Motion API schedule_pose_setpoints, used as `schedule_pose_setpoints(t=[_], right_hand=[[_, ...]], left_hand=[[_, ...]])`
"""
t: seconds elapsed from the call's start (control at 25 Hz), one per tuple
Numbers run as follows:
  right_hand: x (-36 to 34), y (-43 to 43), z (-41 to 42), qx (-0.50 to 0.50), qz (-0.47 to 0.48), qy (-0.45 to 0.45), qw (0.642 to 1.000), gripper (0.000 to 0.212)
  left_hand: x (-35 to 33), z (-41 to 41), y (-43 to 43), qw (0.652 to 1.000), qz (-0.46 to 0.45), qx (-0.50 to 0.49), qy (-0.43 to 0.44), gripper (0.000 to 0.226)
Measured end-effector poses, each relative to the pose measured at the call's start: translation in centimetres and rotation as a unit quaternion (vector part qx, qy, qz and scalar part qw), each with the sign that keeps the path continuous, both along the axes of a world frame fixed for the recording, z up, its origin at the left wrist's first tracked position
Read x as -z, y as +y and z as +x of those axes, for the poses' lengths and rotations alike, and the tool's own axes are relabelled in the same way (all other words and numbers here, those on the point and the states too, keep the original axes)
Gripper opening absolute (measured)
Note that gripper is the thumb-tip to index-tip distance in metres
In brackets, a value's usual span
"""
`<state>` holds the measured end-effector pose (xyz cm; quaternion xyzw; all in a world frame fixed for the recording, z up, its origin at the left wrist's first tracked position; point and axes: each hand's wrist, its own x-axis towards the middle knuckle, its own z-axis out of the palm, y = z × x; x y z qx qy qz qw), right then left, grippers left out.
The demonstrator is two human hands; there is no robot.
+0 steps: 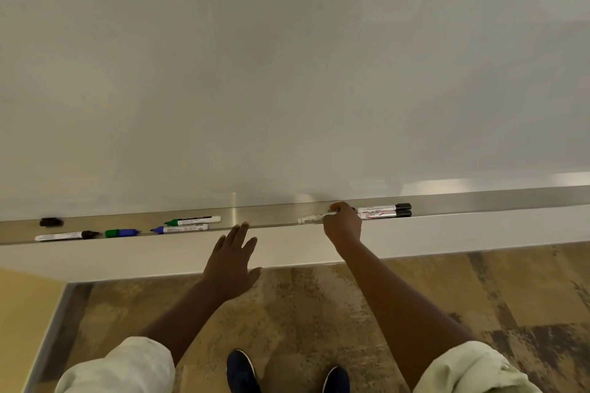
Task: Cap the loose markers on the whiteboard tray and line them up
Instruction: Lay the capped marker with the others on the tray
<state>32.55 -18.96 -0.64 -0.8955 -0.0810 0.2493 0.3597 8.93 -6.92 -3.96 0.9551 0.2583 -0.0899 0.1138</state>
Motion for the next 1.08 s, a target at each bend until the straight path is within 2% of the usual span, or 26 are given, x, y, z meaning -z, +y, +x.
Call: schedule_pose_setpoints(t=[0.12,0.16,0.2,0.28,0.32,0.4,0.84,1.08], right_hand=[[-0.5,-0.6,-0.3,-0.056,-0.047,-0.024,0.997,0.029],[-0.6,-0.8,-0.5,-0.081,-0.065,-0.062,0.993,0.027],[-0.7,-1.1,-0.9,-0.120,-0.090,-0.136,0.979,0.027],[0.1,-1.4,-1.8,-0.246,-0.115,-0.291,0.917,0.037],[0.7,-1.6,-2.3,-0.303,-0.111,-0.334,0.885,0.044],[1.6,-1.9,-3.2,-0.366,-0.119,-0.336,0.860,0.053],[2.3,-2.9,-3.4,-0.378,-0.124,-0.333,0.855,0.066],[0.8,1.8,-6.6,-0.424,-0.055,-0.337,0.839,0.061]], left_hand=[[0.1,0.0,0.0,1.000,0.003,0.003,0.001,0.072],[0.1,0.0,0.1,1.000,0.005,0.004,-0.003,0.071],[0.2,0.0,0.1,1.000,0.007,0.005,-0.006,0.071],[0.2,0.0,0.0,1.000,0.009,0.006,-0.004,0.070],[0.3,0.0,0.0,1.000,0.007,0.005,-0.003,0.070],[0.3,0.1,-0.1,1.000,0.005,0.001,-0.006,0.070],[-0.2,0.1,-0.5,1.000,-0.007,-0.003,-0.008,0.069],[-1.0,-2.4,1.7,0.995,-0.003,-0.032,-0.095,0.053]])
